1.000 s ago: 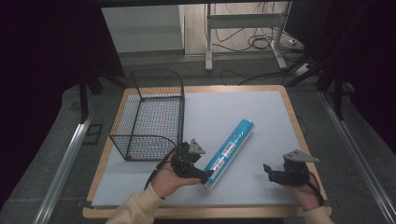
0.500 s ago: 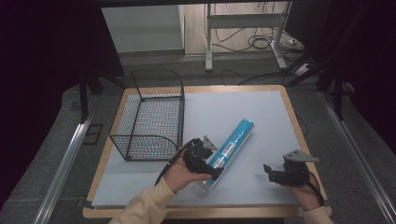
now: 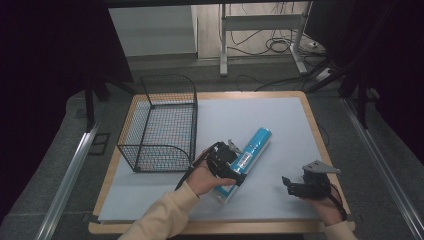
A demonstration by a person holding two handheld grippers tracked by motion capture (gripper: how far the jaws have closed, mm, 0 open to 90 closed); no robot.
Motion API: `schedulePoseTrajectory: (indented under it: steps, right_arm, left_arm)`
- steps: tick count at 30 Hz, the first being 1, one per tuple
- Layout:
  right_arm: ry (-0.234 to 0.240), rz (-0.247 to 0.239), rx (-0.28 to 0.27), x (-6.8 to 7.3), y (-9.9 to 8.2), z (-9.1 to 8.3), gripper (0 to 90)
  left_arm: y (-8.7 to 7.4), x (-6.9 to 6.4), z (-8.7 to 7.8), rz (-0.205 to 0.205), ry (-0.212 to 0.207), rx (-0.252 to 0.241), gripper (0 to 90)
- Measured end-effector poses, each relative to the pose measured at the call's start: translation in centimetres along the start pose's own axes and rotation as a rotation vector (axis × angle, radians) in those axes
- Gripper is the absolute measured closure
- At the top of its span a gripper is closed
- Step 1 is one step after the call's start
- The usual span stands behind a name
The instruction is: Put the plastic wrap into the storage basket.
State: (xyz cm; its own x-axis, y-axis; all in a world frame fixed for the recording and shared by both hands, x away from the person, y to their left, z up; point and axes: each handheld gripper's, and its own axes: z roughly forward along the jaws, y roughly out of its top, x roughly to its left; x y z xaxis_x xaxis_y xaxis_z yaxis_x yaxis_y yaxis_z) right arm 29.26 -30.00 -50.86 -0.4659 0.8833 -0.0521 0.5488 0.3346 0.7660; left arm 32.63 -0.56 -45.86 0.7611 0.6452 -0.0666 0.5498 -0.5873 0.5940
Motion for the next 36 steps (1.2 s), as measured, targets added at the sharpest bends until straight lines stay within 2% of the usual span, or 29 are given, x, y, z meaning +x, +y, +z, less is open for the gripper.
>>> schedulePoseTrajectory:
  steps: [9,15,22,24,27,30,36]
  right_arm:
    - [-0.001,-0.002,0.013,0.0,0.0,0.2,12.9]
    - [0.0,-0.001,0.016,0.0,-0.1,0.2,12.9]
    - [0.006,0.002,0.016,0.0,-0.1,0.3,12.9]
    - [0.005,0.002,0.017,0.0,-0.1,0.3,12.9]
    - [0.002,0.002,0.019,0.0,-0.1,0.3,12.9]
    - [-0.002,0.003,0.021,-0.1,-0.1,0.3,12.9]
    - [-0.007,0.003,0.027,-0.1,-0.1,0.3,12.9]
  left_arm:
    - [1.1,0.5,1.6,-0.009,0.009,0.04,11.8]
    - [2.0,0.4,2.7,-0.009,0.006,0.058,11.8]
    - [3.5,0.0,4.9,-0.01,0.041,0.107,12.0]
    - [3.7,0.1,5.2,-0.005,0.045,0.119,12.2]
    - [3.8,0.0,5.9,-0.021,0.049,0.126,12.8]
    - [4.0,0.2,6.6,-0.017,0.064,0.162,13.9]
    - [4.3,0.3,7.1,-0.028,0.078,0.179,16.4]
